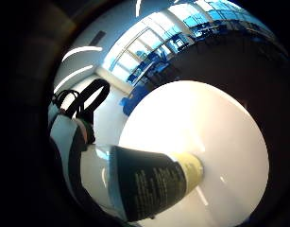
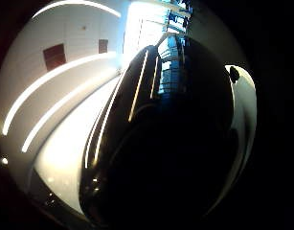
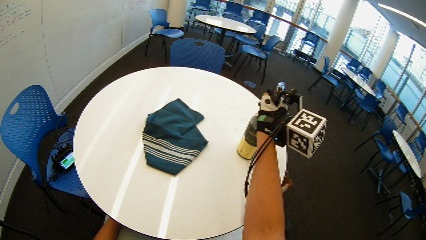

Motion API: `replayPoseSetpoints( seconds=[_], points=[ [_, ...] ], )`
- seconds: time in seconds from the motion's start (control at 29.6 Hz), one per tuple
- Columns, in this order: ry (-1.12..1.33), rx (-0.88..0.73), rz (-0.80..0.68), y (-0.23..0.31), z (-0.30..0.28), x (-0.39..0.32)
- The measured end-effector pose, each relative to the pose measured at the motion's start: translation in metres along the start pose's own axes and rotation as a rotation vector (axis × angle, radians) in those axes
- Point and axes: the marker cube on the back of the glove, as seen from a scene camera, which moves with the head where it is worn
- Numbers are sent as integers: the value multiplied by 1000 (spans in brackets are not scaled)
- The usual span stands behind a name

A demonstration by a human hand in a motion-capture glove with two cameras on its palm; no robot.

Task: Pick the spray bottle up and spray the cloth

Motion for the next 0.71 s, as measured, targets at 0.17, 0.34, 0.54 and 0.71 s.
replayPoseSetpoints(
  seconds=[0.17, 0.34, 0.54, 0.71],
  points=[
    [1, 2, -4, -1, 1, -1],
    [1, -2, -5, 0, 1, -1],
    [-4, -27, -14, -1, 1, 5],
    [-19, -79, -30, -1, 1, 12]
  ],
)
